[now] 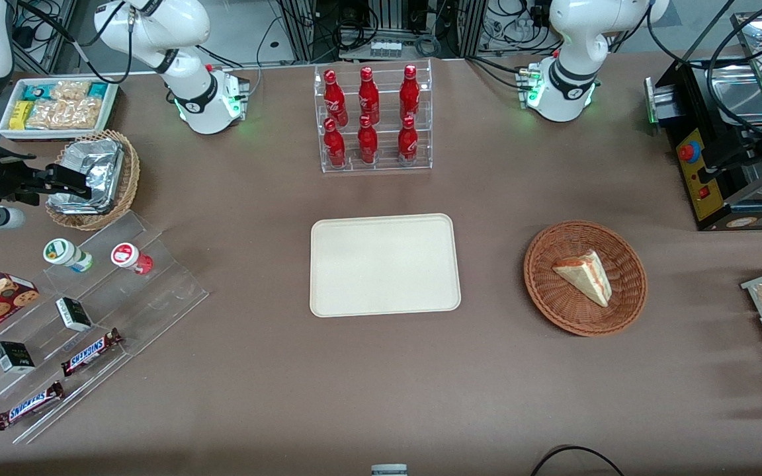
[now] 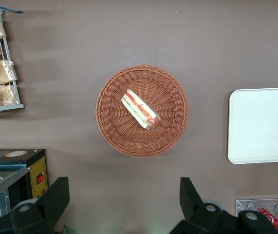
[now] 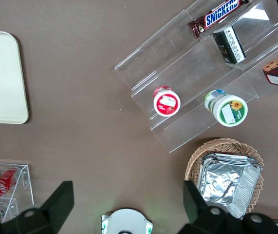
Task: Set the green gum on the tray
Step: 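Move the right gripper over the green-and-white gum tub on the acrylic stand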
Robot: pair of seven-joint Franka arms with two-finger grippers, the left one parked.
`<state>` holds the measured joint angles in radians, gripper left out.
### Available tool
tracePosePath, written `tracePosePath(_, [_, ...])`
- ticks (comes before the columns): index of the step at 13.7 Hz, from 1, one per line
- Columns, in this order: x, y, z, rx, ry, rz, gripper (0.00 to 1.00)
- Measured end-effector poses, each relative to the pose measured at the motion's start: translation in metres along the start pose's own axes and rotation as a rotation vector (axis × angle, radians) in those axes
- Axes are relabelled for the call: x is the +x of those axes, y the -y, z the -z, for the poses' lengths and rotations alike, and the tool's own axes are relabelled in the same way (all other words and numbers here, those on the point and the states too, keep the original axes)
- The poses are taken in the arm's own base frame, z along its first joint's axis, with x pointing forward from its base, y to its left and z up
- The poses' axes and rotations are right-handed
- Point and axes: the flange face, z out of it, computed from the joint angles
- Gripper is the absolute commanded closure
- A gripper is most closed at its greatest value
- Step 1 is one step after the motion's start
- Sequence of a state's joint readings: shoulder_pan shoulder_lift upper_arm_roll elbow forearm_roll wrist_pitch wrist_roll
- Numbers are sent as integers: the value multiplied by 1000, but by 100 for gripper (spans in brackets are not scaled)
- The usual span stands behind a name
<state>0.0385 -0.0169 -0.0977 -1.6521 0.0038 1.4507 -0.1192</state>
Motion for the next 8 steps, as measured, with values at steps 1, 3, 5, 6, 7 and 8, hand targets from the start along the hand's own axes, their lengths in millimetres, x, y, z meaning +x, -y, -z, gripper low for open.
tracePosePath(1, [1,-1,-2,-1,4,-1,0])
tracePosePath(3, [2,-1,-4,-4,8,-1,0])
tracePosePath(5, [3,-1,-5,-4,10,0,0])
tracePosePath(6, [3,-1,-5,-4,11,3,0])
tracePosePath(7, [4,-1,-7,-4,11,14,0])
tracePosePath(8, [6,-1,-12,-4,10,48,0])
